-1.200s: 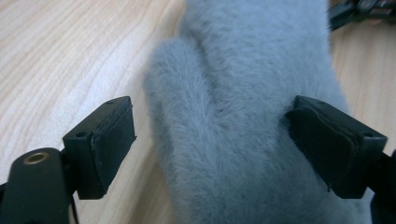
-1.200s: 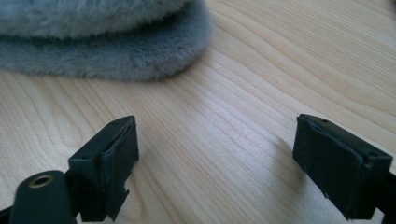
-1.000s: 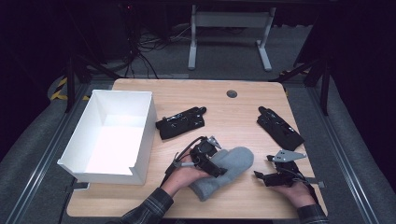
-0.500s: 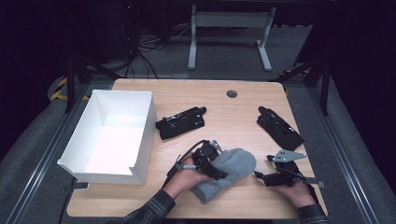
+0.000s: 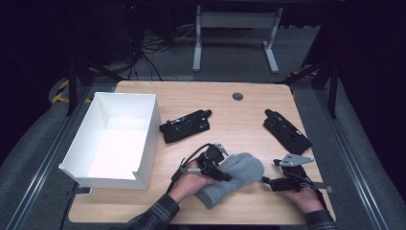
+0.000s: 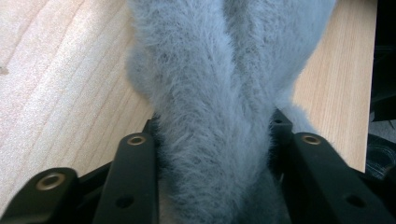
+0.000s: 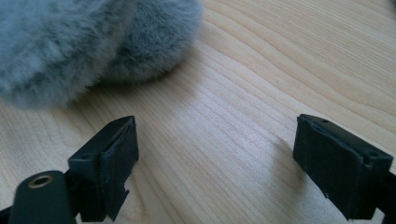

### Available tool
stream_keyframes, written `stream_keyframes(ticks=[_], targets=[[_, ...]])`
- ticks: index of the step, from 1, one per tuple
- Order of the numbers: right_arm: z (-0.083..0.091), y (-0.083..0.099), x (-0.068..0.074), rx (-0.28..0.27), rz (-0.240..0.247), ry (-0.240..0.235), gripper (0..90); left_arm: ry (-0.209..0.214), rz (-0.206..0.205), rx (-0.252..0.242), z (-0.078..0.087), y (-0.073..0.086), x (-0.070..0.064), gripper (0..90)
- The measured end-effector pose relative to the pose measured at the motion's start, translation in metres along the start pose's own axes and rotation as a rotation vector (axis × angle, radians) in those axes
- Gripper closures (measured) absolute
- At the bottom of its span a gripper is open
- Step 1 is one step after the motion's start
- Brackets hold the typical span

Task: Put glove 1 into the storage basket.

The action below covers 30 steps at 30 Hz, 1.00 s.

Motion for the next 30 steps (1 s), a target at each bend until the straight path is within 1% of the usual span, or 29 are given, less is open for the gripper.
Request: stream_keyframes(ticks=[1, 8, 10, 14, 19, 20, 22, 23, 26, 28, 30], targets=[[0.000, 0.000, 0.000, 0.000, 0.000, 0.000, 14.5, -0.001, -0.005, -0.002, 0.001, 0.000, -0.001, 62.5], [0.000, 0.000, 0.000, 0.000, 0.001, -0.003, 14.5, 0.012, -0.013, -0.019, 0.008, -0.003, -0.003, 63.0], [0.000, 0.000, 0.000, 0.000, 0.000, -0.003, 14.5, 0.008, -0.017, -0.022, 0.011, -0.004, -0.004, 63.0], [0.000, 0.000, 0.000, 0.000, 0.000, -0.004, 14.5, 0.005, -0.011, -0.038, 0.017, -0.005, -0.003, 62.9], [0.000, 0.000, 0.000, 0.000, 0.000, -0.003, 14.5, -0.004, -0.005, -0.067, 0.029, -0.009, -0.002, 62.7], [0.000, 0.000, 0.000, 0.000, 0.000, -0.003, 14.5, -0.011, 0.000, -0.080, 0.032, -0.010, -0.001, 62.7], [0.000, 0.000, 0.000, -0.001, 0.000, -0.005, 14.5, -0.010, 0.008, -0.101, 0.037, -0.011, 0.000, 62.7], [0.000, 0.000, 0.000, 0.000, 0.002, -0.006, 14.4, -0.017, 0.008, -0.095, 0.041, -0.012, 0.001, 62.6], [0.000, 0.000, 0.000, 0.000, 0.003, -0.006, 14.4, -0.034, 0.004, -0.106, 0.050, -0.016, 0.001, 62.4], [0.000, 0.000, 0.000, 0.000, 0.003, -0.006, 14.4, -0.044, 0.003, -0.120, 0.055, -0.018, 0.001, 62.2], [0.000, 0.000, 0.000, 0.000, 0.003, -0.006, 14.4, -0.046, 0.013, -0.134, 0.060, -0.020, 0.001, 61.9]])
Point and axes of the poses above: each handheld gripper's, and its own axes: z roughly backward along the jaws, y roughly out of its underside, x roughly to its left, the point moved 5 cm from there along -z, roughly forward along the jaws, and after that the axes turned 6 degrees about -x, right-handed, at the moved point
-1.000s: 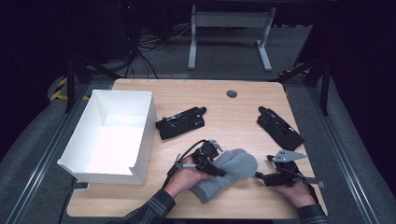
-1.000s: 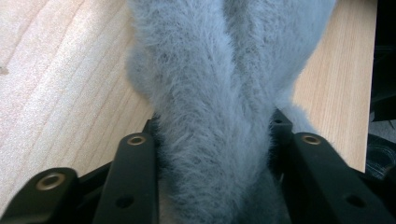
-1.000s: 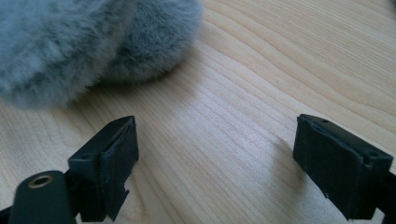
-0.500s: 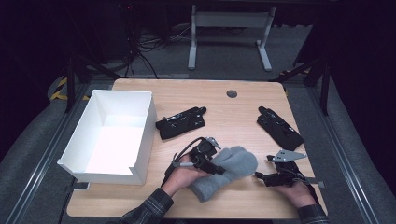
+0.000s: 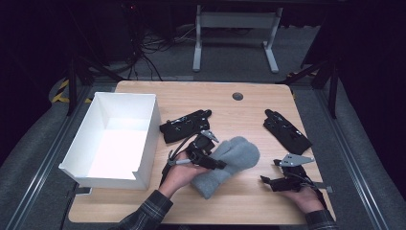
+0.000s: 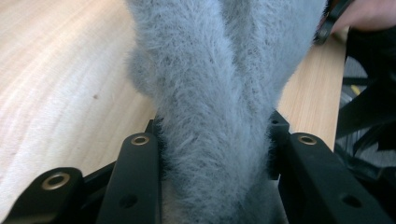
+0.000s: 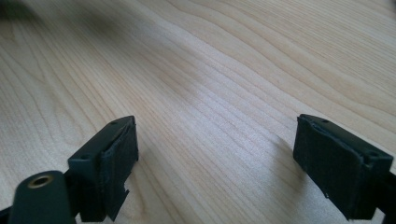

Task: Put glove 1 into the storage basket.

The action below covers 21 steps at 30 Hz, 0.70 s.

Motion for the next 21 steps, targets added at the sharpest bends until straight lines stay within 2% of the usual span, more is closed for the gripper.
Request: stream_keyframes(ticks=[3, 6, 16, 21], targets=[[0.000, 0.000, 0.000, 0.000, 0.000, 0.000, 14.4, -0.027, -0.001, -0.020, 0.009, -0.006, 0.001, 61.7], [0.000, 0.000, 0.000, 0.000, 0.000, 0.000, 14.4, -0.019, 0.011, -0.048, 0.017, -0.011, 0.001, 61.6], [0.000, 0.000, 0.000, 0.000, 0.000, 0.000, 14.4, -0.057, 0.004, -0.056, 0.036, -0.021, -0.001, 61.1], [0.000, 0.000, 0.000, 0.000, 0.000, 0.000, 14.4, -0.076, 0.005, -0.072, 0.050, -0.029, -0.002, 61.1]])
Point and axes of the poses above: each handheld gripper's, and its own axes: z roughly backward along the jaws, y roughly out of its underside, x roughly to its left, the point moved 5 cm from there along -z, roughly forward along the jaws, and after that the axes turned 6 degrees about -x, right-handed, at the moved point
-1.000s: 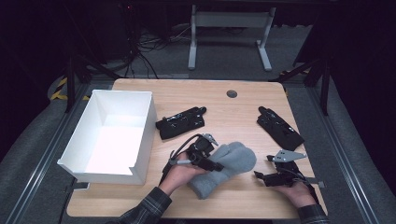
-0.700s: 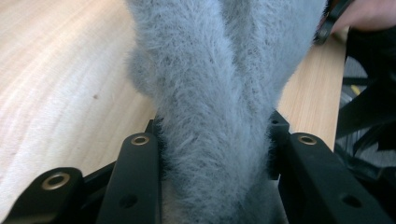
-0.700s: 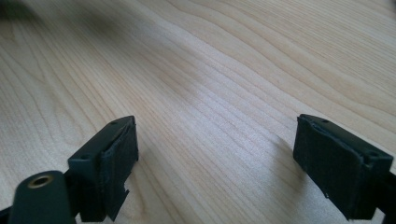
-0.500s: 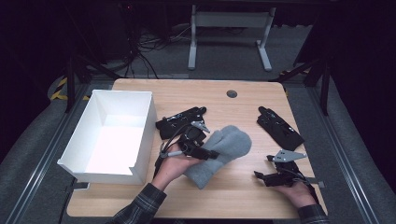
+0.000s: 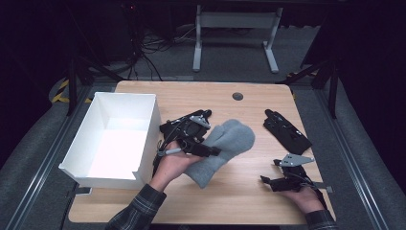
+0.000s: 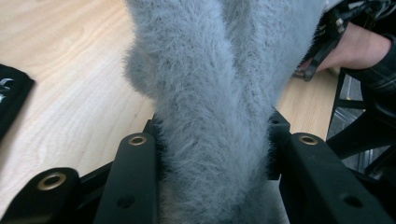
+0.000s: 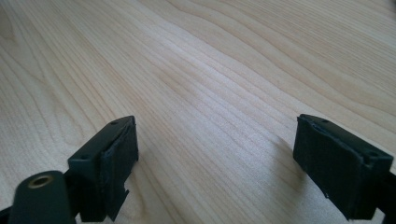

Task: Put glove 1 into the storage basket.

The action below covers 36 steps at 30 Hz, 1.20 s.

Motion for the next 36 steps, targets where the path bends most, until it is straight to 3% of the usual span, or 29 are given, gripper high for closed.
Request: stream_keyframes(ticks=[12, 36], targets=[[0.000, 0.000, 0.000, 0.000, 0.001, -0.001, 14.4, -0.044, 0.009, -0.027, 0.030, -0.014, 0.007, 61.1], [0.000, 0.000, 0.000, 0.000, 0.001, -0.001, 14.3, -0.164, 0.042, -0.079, 0.105, -0.013, 0.033, 61.2]])
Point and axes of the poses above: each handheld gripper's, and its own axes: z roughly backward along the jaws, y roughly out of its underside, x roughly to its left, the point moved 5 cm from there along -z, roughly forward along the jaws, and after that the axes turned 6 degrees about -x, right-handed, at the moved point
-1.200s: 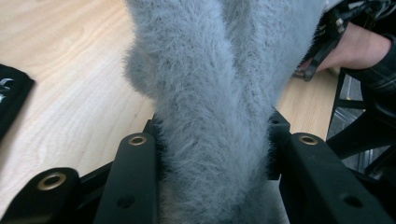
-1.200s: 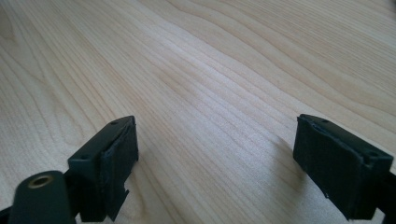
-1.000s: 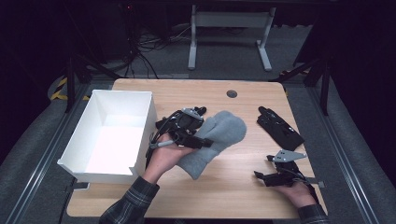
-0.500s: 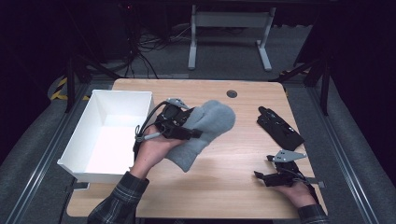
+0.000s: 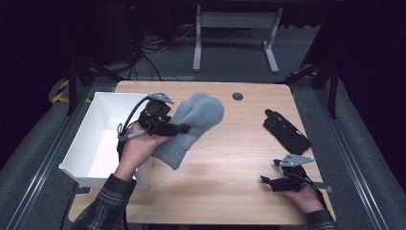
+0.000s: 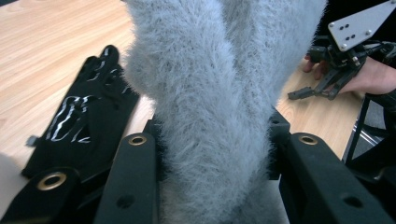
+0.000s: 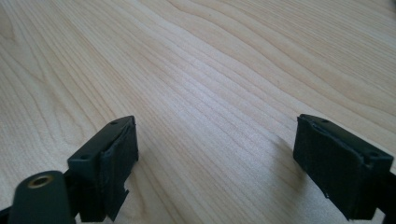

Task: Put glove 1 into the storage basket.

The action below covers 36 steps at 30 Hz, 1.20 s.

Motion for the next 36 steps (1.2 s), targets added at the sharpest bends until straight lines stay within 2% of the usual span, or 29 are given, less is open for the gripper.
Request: stream_keyframes(ticks=[5, 14, 23, 30, 36], targets=[[0.000, 0.000, 0.000, 0.000, 0.000, 0.000, 14.3, -0.030, 0.014, -0.018, 0.017, 0.002, 0.010, 61.3], [0.000, 0.000, 0.000, 0.000, 0.000, 0.000, 14.3, -0.056, 0.055, -0.061, 0.046, 0.005, 0.025, 61.7], [0.000, 0.000, 0.000, 0.000, 0.000, 0.000, 14.3, -0.114, 0.076, -0.088, 0.077, 0.009, 0.040, 62.0], [0.000, 0.000, 0.000, 0.000, 0.000, 0.000, 14.3, -0.155, 0.112, -0.101, 0.098, 0.020, 0.056, 62.0], [0.000, 0.000, 0.000, 0.000, 0.000, 0.000, 14.4, -0.224, 0.152, -0.095, 0.114, 0.035, 0.074, 62.1]])
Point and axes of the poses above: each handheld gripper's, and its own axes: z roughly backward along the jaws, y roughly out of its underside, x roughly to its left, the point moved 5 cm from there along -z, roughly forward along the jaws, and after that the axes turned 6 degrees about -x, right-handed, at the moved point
